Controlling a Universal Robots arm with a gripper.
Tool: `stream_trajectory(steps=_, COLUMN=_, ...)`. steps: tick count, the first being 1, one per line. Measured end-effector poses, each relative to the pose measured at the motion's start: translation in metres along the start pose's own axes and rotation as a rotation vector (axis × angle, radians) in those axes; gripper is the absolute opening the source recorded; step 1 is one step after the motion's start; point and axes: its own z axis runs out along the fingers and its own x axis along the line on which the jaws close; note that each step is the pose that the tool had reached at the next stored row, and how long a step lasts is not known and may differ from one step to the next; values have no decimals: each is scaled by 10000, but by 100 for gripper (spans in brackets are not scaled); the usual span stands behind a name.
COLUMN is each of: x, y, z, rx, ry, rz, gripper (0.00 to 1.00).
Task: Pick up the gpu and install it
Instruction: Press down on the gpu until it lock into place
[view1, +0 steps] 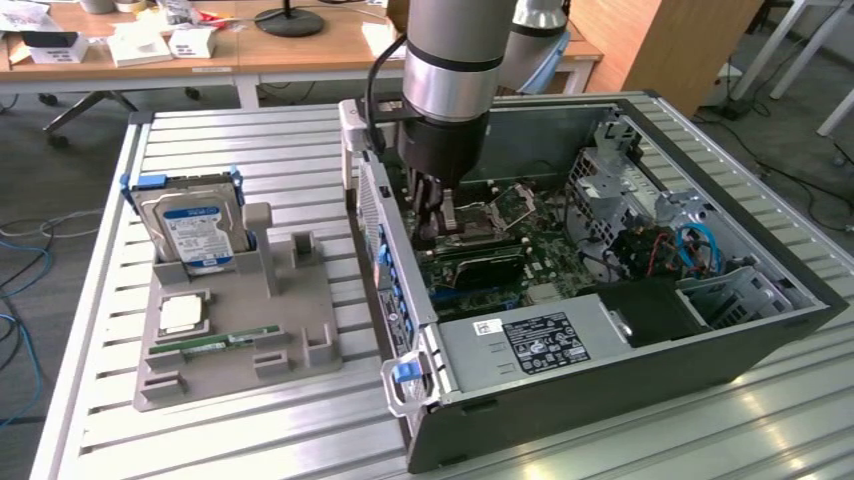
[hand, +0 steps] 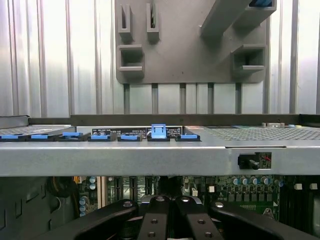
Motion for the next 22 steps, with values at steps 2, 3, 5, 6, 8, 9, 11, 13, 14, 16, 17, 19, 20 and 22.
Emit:
stream_trajectory(steps=2, x=0, y=7, z=0, rx=-1, ry=0, rz=-1, gripper=11)
stream_trajectory(steps=3, x=0, y=12, z=0, rx=0, ry=0, rz=-1, gripper=11)
stream_trajectory(steps=5, x=1, y=23, z=0, rx=0, ry=0, rz=-1, gripper=11)
stream_trajectory(steps=6, x=1, y=29, z=0, rx=0, ry=0, rz=-1, gripper=11)
stream_trajectory(steps=8, x=1, y=41, z=0, rx=0, ry=0, rz=0, gripper=11)
stream_trajectory(steps=9, x=2, y=46, z=0, rx=0, ry=0, rz=1, gripper=11)
stream_trajectory(steps=11, x=2, y=57, z=1, rx=0, ry=-1, rz=2, gripper=11)
stream_trajectory(steps=13, x=2, y=69, z=1, rx=1, ry=0, rz=4, gripper=11)
stream_trajectory(steps=14, x=2, y=74, z=1, rx=2, ry=-1, rz=5, gripper=11)
stream_trajectory(steps=16, x=3, y=85, z=1, rx=1, ry=-1, rz=8, gripper=11)
stream_trajectory(steps=17, x=3, y=90, z=1, rx=1, ry=-1, rz=9, gripper=11)
stream_trajectory(steps=19, x=3, y=91, z=1, rx=1, ry=-1, rz=8, gripper=11)
stream_trajectory(steps=20, x=3, y=91, z=1, rx=0, ry=0, rz=7, gripper=11)
stream_trajectory(steps=22, x=3, y=92, z=1, rx=0, ry=0, rz=9, gripper=11)
